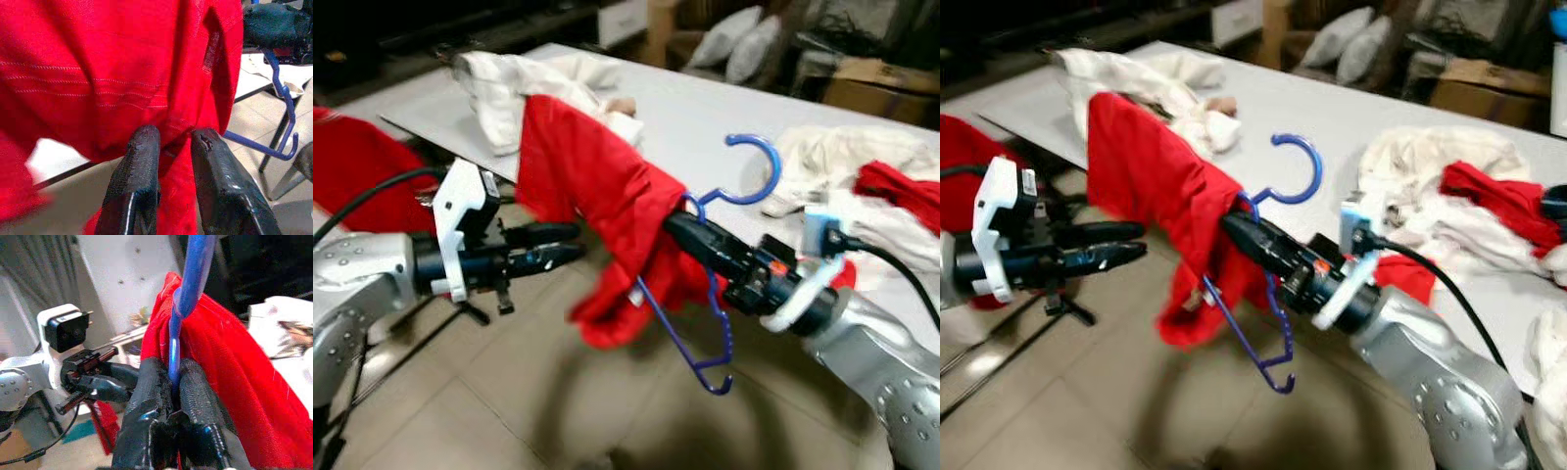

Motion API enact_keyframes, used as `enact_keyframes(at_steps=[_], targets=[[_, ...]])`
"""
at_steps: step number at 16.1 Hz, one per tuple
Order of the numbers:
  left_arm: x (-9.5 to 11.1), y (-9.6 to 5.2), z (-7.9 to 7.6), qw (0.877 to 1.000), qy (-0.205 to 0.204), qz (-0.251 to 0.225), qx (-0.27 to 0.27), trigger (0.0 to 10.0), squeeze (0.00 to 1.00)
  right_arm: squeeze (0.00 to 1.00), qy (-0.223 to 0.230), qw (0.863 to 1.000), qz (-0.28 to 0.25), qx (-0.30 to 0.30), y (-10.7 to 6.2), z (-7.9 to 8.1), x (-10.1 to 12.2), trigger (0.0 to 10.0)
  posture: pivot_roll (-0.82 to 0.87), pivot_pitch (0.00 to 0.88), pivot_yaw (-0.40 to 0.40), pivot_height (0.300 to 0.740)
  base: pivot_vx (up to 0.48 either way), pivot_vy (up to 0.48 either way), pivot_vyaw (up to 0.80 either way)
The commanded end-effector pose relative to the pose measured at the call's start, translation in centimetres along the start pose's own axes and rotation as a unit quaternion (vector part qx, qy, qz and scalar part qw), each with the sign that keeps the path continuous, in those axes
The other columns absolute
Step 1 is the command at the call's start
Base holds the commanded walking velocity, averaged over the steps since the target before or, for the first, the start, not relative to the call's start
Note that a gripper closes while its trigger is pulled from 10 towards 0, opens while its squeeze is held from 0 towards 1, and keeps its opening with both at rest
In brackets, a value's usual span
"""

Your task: Hang hanger

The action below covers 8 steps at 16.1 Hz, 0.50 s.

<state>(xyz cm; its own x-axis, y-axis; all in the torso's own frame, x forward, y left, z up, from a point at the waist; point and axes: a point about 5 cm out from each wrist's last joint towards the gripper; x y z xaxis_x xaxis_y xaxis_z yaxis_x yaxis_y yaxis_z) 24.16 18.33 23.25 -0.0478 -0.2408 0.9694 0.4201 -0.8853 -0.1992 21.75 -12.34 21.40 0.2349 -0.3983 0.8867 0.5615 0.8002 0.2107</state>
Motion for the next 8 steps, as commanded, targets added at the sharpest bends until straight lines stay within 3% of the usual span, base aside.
enact_keyframes(at_steps=[1, 3, 8], targets=[[0.1, 0.0, 0.1, 1.0, 0.008, 0.003, 0.004, 10.0, 0.0, 0.0, -0.016, 1.0, -0.013, 0.014, 0.1, 0.4, 0.4, 10.0, 0.08, 0.0, 0.079, 0.74, 0.0, 0.0, 0.74], [-0.1, -0.1, 0.1, 1.0, -0.006, 0.006, 0.001, 10.0, 0.0, 0.0, -0.017, 1.0, -0.012, 0.019, 0.2, 0.4, 0.4, 10.0, 0.09, 0.0, 0.065, 0.74, 0.0, 0.0, 0.74], [-1.4, -0.9, -0.6, 0.999, 0.004, 0.035, 0.037, 10.0, 0.0, 0.0, -0.024, 1.0, 0.011, -0.001, 1.1, -1.7, 0.2, 10.0, 0.13, 0.0, -0.004, 0.74, 0.0, 0.0, 0.74]])
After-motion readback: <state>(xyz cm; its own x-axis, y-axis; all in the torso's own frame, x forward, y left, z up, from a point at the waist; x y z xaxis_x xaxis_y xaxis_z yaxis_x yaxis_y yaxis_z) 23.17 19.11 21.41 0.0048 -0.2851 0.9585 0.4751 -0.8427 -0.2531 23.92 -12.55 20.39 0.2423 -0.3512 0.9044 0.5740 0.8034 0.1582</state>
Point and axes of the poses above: a point about 5 cm out from each wrist's last joint towards the gripper, its own y axis pointing out of the wrist towards the gripper, its own x axis along the axis of the wrist's last joint, z = x × y, and after that the axes turned 5 degrees about y, right-handed
